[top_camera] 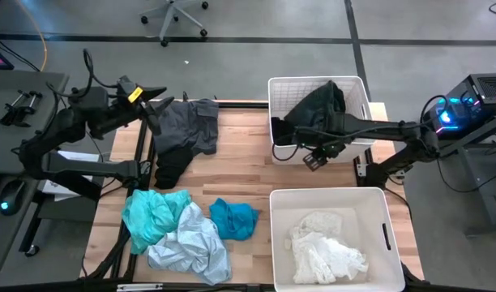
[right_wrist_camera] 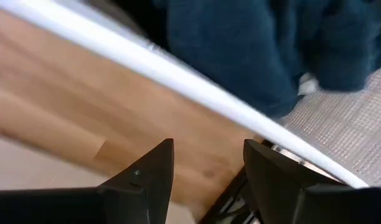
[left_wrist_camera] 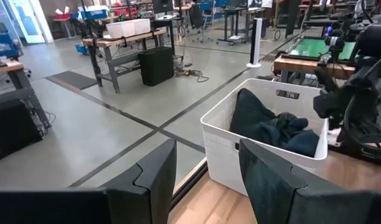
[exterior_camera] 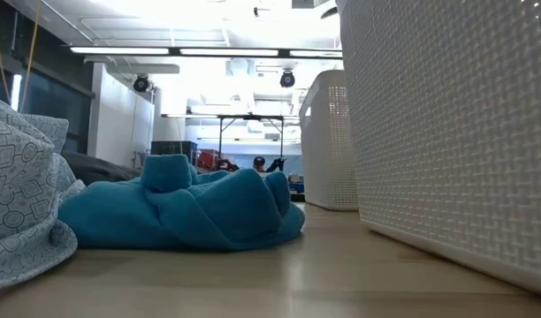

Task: Sort clothes
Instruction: Adjust the top white laundry bin, then put the blue pants into the bottom white laundry bin

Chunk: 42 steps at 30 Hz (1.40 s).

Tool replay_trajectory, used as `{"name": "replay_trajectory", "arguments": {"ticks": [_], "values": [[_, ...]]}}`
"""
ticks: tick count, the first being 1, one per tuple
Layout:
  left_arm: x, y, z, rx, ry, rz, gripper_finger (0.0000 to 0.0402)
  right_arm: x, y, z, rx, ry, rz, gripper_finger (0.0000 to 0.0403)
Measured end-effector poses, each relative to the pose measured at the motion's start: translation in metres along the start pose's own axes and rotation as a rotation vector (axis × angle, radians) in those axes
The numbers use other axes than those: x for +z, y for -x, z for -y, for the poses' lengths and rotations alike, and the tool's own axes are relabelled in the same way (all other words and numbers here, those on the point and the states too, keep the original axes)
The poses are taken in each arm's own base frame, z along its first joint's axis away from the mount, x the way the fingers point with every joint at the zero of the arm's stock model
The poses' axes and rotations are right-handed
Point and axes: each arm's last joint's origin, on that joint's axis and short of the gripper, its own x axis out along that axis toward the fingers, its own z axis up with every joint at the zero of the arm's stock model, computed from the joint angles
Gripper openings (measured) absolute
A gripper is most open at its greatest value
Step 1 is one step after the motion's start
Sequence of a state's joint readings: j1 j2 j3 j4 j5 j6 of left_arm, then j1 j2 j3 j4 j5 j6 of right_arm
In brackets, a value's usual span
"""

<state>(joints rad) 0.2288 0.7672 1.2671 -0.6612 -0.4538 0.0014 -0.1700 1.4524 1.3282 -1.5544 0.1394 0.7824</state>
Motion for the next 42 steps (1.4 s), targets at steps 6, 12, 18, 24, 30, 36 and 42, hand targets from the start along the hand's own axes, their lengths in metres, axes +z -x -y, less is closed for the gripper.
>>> {"name": "replay_trajectory", "arguments": {"ticks": [6,12,18,24,30,36,42], "values": [[-0.005,0.005,-0.001,-0.026,0.038,-0.039,0.0161,-0.006,0.029,-0.004,0.195,-0.028,-0.057,0.0181],[-0.01,0.003,0.001,-0.096,0.036,-0.1,0.0161,-0.016,0.091,-0.008,0.313,-0.08,0.248,0.0181],[-0.019,-0.014,0.01,-0.104,0.017,-0.213,0.0161,-0.017,0.143,-0.025,0.408,-0.08,0.806,0.0181],[-0.026,-0.042,0.036,-0.275,0.012,-0.328,0.0161,-0.019,0.166,-0.056,0.619,0.172,1.037,0.0181],[-0.04,-0.062,0.08,-0.473,0.099,-0.502,0.0161,-0.036,0.16,-0.066,0.612,0.323,0.991,0.0181],[-0.064,-0.069,0.117,-0.534,0.098,-0.648,0.0161,-0.052,0.153,-0.069,0.541,0.465,0.951,0.0181],[-0.107,-0.082,0.154,-0.658,0.185,-0.703,0.0161,-0.061,0.148,-0.069,0.491,0.531,0.903,0.0181]]}}
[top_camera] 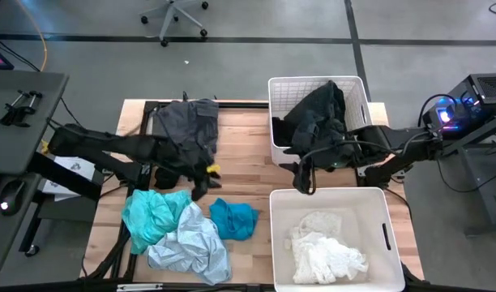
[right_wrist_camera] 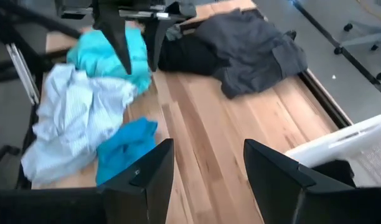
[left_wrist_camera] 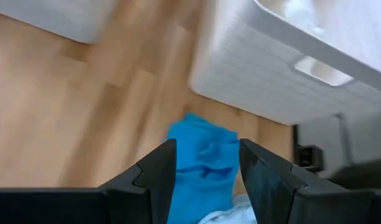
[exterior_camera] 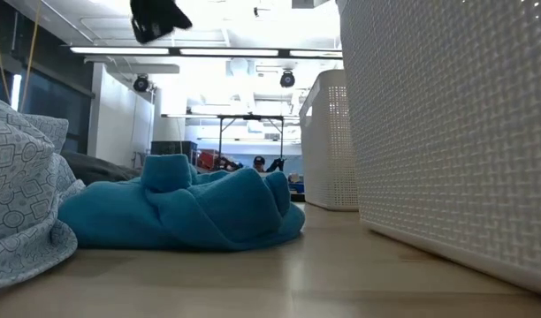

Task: Sort clothes
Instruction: Put the blue pants into the bottom white laundry bin

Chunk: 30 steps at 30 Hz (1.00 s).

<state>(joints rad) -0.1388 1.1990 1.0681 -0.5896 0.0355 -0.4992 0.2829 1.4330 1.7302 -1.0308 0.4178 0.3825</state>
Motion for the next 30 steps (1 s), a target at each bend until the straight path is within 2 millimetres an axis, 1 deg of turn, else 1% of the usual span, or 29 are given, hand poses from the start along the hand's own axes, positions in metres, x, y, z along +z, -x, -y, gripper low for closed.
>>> {"name": "replay_trajectory", "arguments": {"ticks": [3,9,13,17,21,23,26,29,30], "values": [[-0.01,-0.029,-0.002,-0.045,-0.031,-0.015,0.0161,-0.005,0.002,-0.002,-0.011,0.018,-0.036,0.0181],[-0.035,-0.093,-0.011,-0.071,-0.23,-0.111,0.0161,-0.007,0.004,-0.002,-0.118,0.033,-0.004,0.0181],[-0.054,-0.133,-0.017,-0.177,-0.295,-0.27,0.0161,-0.011,0.004,-0.001,-0.114,0.052,-0.043,0.0181],[-0.079,-0.163,-0.028,-0.172,-0.376,-0.426,0.0161,-0.013,0.004,0.001,-0.12,0.038,-0.069,0.0181],[-0.09,-0.18,-0.037,-0.152,-0.438,-0.487,0.0157,-0.015,0.004,0.001,-0.127,0.054,-0.088,0.0181],[-0.095,-0.186,-0.039,-0.144,-0.461,-0.522,0.0145,-0.017,0.005,0.002,-0.135,0.054,-0.109,0.0181],[-0.098,-0.189,-0.042,-0.127,-0.401,-0.542,0.0099,-0.02,0.005,0.004,-0.148,0.034,-0.135,0.0181],[-0.093,-0.185,-0.046,-0.12,-0.203,-0.549,0.0027,-0.02,0.005,0.004,-0.15,0.028,-0.139,0.0181],[-0.091,-0.18,-0.047,-0.112,-0.138,-0.554,0.0016,-0.02,0.005,0.004,-0.149,0.035,-0.139,0.0181]]}}
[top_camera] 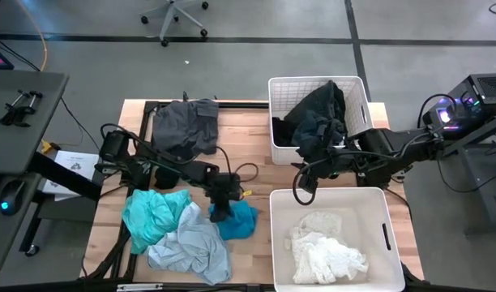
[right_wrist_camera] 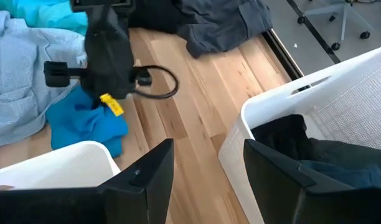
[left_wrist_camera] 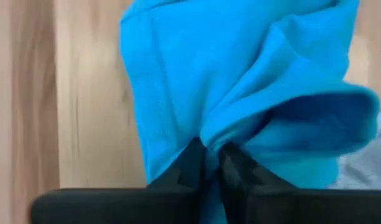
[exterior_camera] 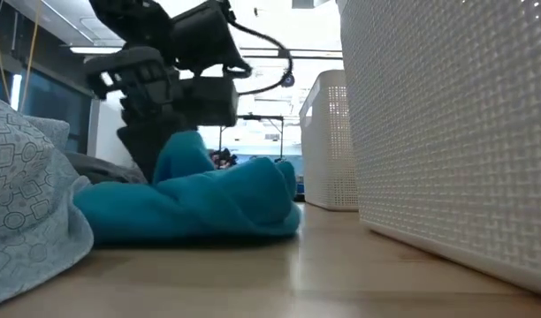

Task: Sort clothes
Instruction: Put the blue pants into the bottom white laundry bin

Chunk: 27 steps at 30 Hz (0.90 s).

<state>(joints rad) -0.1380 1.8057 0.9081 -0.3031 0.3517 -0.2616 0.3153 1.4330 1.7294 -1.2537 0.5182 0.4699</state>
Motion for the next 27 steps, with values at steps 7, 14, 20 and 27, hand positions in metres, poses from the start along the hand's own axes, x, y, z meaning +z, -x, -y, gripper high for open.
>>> {"name": "replay_trajectory", "arguments": {"ticks": [7,14,20,27], "values": [[0.008,0.077,0.025,0.064,0.12,0.266,0.0004,-0.002,-0.006,-0.003,0.008,0.098,-0.003,0.0181],[0.012,0.162,0.052,0.122,0.116,0.635,0.0002,-0.004,-0.045,-0.015,0.12,0.133,0.058,0.0181],[0.022,0.205,0.068,0.132,0.059,0.856,0.0001,0.003,-0.081,-0.012,0.213,0.006,0.202,0.0181],[0.041,0.222,0.079,0.087,-0.036,1.079,0.0001,0.016,-0.103,-0.005,0.371,-0.104,0.39,0.0176]]}}
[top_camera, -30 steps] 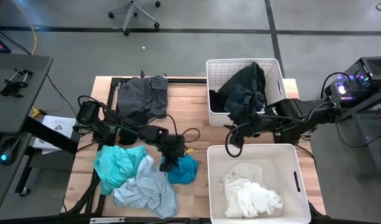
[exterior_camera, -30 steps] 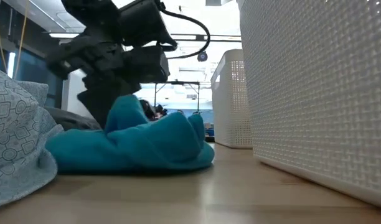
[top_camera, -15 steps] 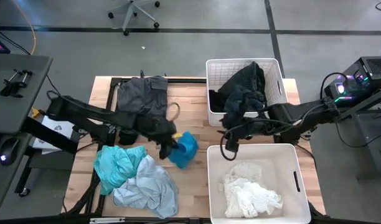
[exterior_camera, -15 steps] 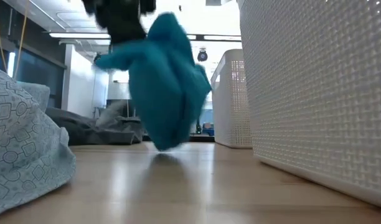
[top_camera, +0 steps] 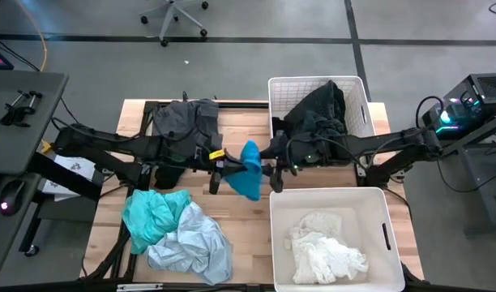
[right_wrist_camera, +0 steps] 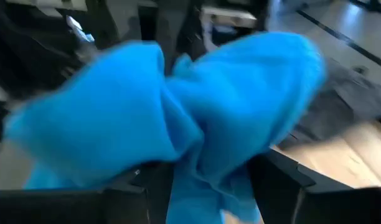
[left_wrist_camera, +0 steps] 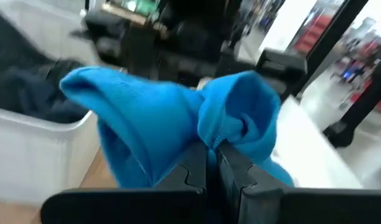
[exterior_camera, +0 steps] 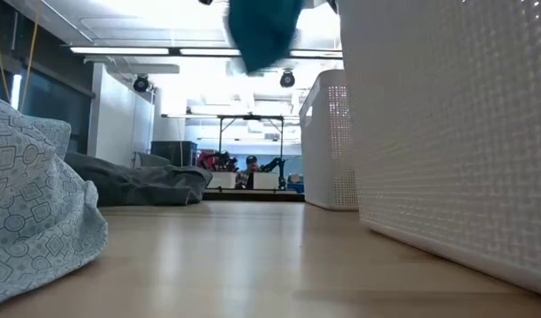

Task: Sort clothes
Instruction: Put the blue pants into the bottom white laundry bin

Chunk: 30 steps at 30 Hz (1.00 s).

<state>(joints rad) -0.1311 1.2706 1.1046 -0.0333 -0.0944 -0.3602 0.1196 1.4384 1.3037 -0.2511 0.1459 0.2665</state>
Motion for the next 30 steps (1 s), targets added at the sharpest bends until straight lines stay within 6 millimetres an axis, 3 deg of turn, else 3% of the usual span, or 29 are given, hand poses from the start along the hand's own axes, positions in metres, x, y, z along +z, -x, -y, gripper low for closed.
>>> {"name": "replay_trajectory", "arguments": {"ticks": [3,8,10,13,19,24,30], "values": [[0.004,-0.002,0.002,-0.018,0.001,0.052,0.0001,0.0,-0.003,0.002,0.026,-0.029,0.028,0.014],[0.004,-0.003,0.0,0.057,0.006,0.074,0.0006,0.002,-0.002,-0.001,0.042,-0.042,0.061,0.0021],[0.006,-0.002,-0.002,0.11,0.04,0.105,0.0019,0.006,0.005,-0.001,0.047,-0.059,0.089,0.0015],[0.01,0.002,-0.004,0.096,0.055,0.112,0.0045,0.016,0.028,-0.003,0.072,-0.094,0.14,0.0016],[0.008,0.01,-0.008,0.053,-0.058,0.029,0.0073,0.032,0.104,-0.014,0.235,-0.117,0.221,0.0008],[0.0,0.024,-0.018,0.131,-0.058,-0.115,0.0073,0.016,0.153,-0.027,0.436,-0.254,0.03,0.0004],[-0.006,0.036,-0.03,0.296,-0.003,-0.192,0.0071,-0.027,0.166,-0.041,0.374,-0.412,-0.41,0.0004]]}}
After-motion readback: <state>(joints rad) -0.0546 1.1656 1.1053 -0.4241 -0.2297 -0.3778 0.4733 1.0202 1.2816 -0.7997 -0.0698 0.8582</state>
